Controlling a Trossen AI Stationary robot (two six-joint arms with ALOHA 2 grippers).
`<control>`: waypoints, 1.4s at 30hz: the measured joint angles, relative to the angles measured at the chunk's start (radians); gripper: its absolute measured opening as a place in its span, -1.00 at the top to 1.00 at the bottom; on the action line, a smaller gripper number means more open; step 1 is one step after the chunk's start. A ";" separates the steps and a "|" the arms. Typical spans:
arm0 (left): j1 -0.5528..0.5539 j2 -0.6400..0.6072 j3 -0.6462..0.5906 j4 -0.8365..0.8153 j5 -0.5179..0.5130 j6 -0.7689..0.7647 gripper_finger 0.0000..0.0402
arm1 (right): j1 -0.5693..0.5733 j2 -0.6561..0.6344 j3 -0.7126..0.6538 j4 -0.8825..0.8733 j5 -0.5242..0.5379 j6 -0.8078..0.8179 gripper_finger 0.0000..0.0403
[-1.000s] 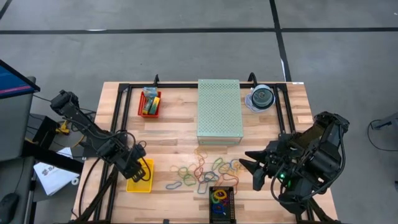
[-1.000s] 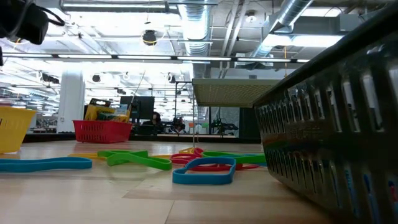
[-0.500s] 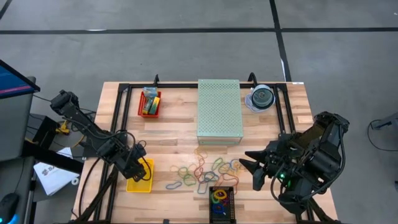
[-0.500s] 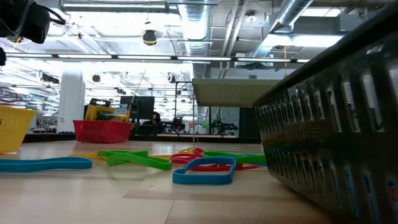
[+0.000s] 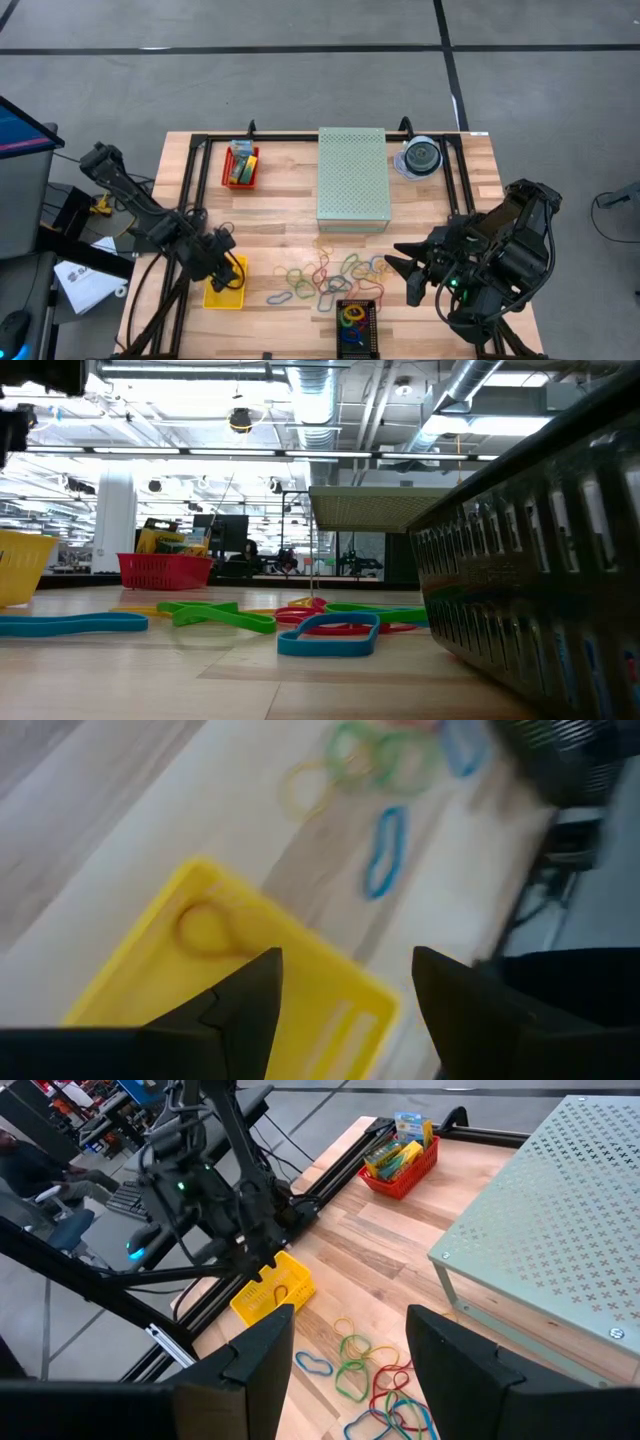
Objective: Pick & Place Office Desk Supplies
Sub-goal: Put the green rubber band into the yellow bin
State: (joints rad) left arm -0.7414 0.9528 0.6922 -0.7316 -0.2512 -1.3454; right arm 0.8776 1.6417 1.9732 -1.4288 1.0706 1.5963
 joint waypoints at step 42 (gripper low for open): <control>0.355 0.714 0.238 0.407 0.241 1.182 0.30 | 0.002 0.000 0.000 -0.006 0.003 0.027 0.05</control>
State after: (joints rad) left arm -0.3866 1.6667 0.9306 -0.3251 -0.0101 -0.1629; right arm 0.8799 1.6413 1.9732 -1.4353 1.0733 1.6230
